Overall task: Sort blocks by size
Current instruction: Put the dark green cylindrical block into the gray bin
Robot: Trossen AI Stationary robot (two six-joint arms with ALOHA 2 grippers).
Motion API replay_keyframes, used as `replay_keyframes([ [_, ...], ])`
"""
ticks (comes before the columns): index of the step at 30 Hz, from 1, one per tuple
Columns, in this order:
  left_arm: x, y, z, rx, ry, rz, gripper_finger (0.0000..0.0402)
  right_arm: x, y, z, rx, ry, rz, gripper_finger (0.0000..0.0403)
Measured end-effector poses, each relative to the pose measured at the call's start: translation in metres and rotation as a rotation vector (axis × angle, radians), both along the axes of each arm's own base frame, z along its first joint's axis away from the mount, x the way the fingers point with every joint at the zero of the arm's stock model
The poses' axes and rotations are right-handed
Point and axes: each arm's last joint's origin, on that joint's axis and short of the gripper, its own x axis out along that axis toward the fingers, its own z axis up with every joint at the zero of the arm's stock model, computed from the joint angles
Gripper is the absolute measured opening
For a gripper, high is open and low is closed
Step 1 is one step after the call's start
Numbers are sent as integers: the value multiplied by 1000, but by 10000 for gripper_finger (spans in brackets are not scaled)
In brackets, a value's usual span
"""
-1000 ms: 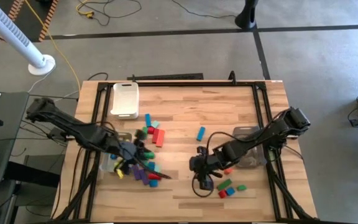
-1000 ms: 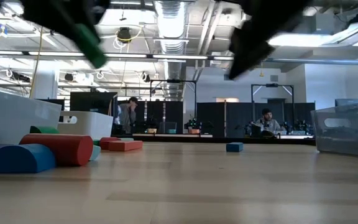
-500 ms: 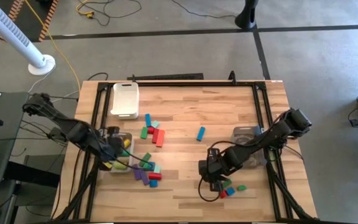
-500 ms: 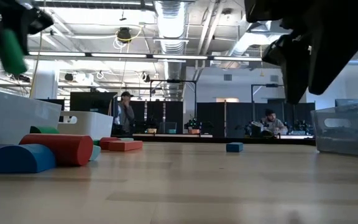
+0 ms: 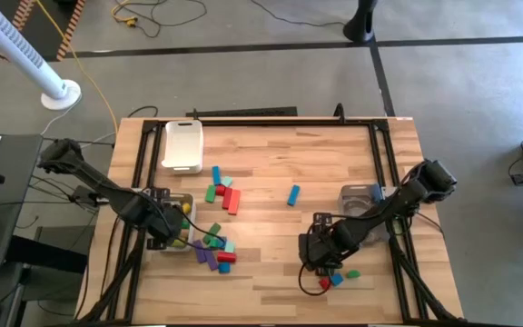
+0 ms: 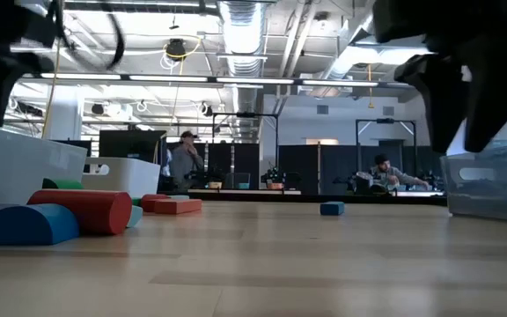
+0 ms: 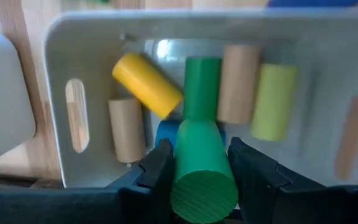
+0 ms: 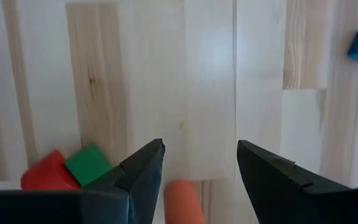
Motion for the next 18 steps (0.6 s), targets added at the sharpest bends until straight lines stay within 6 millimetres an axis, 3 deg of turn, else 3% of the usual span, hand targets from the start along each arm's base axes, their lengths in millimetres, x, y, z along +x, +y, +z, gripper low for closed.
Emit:
replay_keyframes([
  [4,0,2,-14,30,47,18,129,-4,5,0,-33,-7,11,234],
  [13,2,1,-23,15,11,23,131,-19,12,-1,-71,61,-30,234],
  [18,-1,5,-32,77,3,58,165,-26,17,-1,-79,76,-53,234],
])
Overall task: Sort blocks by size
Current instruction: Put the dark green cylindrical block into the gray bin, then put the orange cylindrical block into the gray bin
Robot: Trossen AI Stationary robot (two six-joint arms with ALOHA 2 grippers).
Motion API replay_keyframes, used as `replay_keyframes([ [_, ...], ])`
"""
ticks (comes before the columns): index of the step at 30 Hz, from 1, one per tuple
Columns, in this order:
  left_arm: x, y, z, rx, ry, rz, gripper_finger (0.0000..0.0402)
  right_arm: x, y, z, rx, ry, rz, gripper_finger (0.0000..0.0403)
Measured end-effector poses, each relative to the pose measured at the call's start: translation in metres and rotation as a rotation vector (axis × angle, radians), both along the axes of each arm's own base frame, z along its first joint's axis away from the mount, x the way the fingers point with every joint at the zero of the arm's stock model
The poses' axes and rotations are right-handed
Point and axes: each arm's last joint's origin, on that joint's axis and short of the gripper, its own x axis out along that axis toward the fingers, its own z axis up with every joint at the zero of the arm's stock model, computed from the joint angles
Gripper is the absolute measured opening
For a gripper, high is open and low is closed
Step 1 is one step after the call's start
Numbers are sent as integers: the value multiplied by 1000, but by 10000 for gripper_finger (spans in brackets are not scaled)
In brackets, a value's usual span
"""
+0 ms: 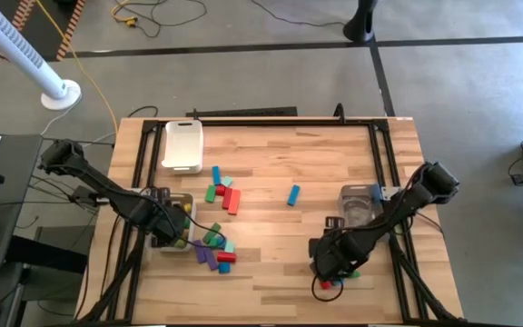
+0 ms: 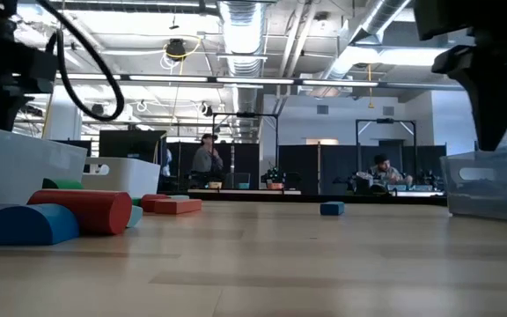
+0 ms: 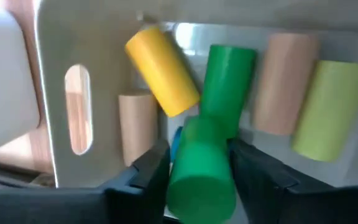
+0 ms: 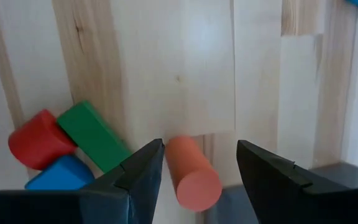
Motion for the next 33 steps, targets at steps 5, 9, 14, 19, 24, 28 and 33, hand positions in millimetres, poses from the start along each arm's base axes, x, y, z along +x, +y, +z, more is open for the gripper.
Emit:
replay_keyframes([
  [5,1,1,0,24,-23,6,221,-4,5,0,0,-1,-16,234],
  [9,2,0,0,21,-31,7,255,-8,7,0,-13,7,-23,234],
  [14,3,0,0,19,-43,8,279,-13,10,0,-40,1,-36,234],
  [19,3,-1,0,15,-51,8,288,-13,11,0,-31,-12,-60,234],
  [24,4,-1,0,10,-59,7,288,-14,11,-6,-24,-20,-78,234],
  [28,5,-2,0,5,-67,-1,288,-18,9,-15,-31,-13,-100,234],
  [33,5,-2,0,4,-69,-6,288,-25,8,-17,-15,-33,-118,234],
])
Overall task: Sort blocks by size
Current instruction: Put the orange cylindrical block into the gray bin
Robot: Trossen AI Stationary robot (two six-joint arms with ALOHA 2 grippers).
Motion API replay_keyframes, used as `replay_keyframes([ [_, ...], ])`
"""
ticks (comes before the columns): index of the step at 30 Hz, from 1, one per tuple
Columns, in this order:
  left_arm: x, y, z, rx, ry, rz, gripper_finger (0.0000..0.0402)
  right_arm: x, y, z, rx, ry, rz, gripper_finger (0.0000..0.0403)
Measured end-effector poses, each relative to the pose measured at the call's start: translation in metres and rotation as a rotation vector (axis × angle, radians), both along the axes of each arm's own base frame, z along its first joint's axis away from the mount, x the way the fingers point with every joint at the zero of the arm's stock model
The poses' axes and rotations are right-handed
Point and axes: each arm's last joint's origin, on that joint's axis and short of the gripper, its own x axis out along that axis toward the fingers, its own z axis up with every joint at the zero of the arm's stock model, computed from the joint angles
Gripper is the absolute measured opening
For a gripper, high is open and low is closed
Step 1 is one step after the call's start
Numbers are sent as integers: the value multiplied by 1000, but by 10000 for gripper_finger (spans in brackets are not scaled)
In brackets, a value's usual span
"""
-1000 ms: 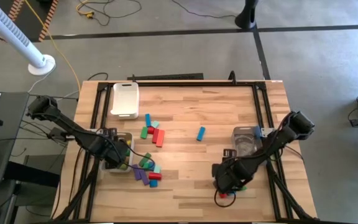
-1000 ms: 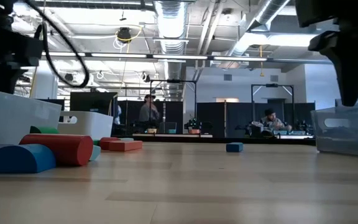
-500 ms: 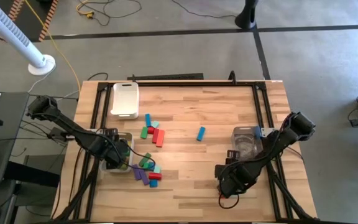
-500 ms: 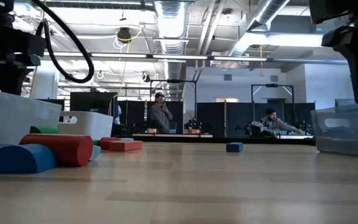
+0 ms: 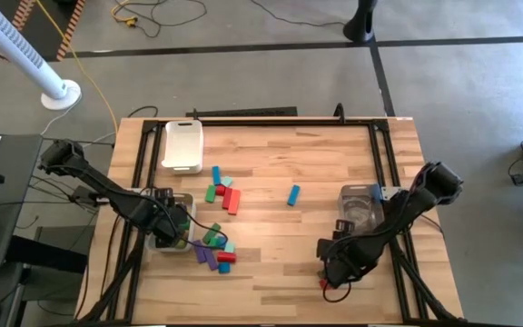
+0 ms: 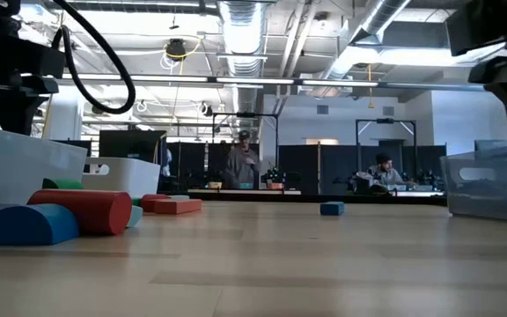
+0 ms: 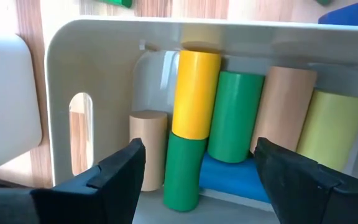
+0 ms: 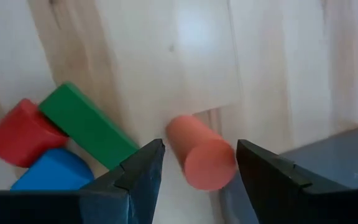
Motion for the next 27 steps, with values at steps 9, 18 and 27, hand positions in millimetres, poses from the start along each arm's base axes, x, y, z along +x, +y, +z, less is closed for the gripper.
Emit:
replay_keyframes([
  [9,2,-1,0,-9,-19,-21,288,-14,-8,-9,56,-71,-43,234],
  [18,2,-1,0,-7,-16,-28,288,-14,-12,-23,92,-114,-52,205],
  [27,8,-5,15,-24,-49,-50,288,-15,-13,-23,86,-105,-51,160],
])
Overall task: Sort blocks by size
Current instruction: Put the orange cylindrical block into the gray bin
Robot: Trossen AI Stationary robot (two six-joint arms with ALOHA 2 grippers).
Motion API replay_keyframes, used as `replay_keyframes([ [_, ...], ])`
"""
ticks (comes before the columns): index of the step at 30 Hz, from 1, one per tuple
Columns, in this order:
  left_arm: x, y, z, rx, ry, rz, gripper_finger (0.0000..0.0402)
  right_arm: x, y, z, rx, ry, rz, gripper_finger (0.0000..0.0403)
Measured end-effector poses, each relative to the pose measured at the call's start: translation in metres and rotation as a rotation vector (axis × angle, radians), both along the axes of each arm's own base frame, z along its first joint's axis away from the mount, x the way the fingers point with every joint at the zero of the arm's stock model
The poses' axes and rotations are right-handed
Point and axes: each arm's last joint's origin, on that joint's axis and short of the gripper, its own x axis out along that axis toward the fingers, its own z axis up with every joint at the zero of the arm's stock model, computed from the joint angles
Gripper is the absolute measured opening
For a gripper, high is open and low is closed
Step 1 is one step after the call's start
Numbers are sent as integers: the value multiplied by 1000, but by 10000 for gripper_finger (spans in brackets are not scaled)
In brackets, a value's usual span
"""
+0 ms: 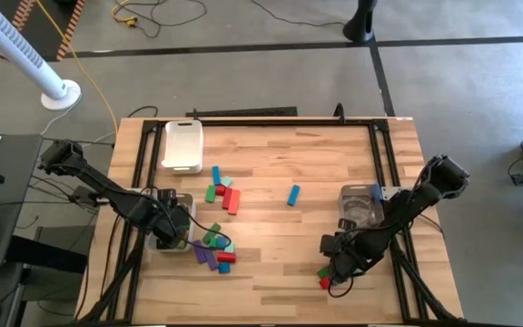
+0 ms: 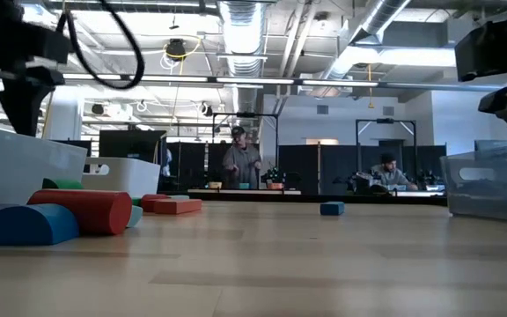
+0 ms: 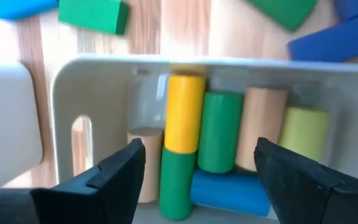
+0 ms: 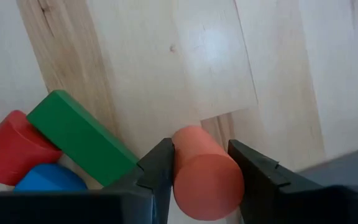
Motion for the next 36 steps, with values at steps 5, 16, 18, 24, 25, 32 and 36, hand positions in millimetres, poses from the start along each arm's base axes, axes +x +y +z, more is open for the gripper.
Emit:
replay_keyframes([
  [5,6,-3,15,-8,-48,-29,288,0,0,1,8,-4,-16,169],
  [16,30,-12,40,61,-341,-150,288,17,0,11,20,-203,18,164],
  [18,38,-15,46,56,-429,-189,288,24,-3,16,13,-275,33,165],
  [24,62,-20,66,14,-707,-247,288,52,-11,35,8,-504,121,162],
  [25,65,-20,69,-4,-750,-256,288,57,-12,38,3,-536,141,162],
  [32,83,-5,65,-189,-918,-283,288,89,-15,65,-76,-716,286,162],
  [36,92,9,56,-271,-916,-250,288,106,-10,76,-132,-752,364,162],
])
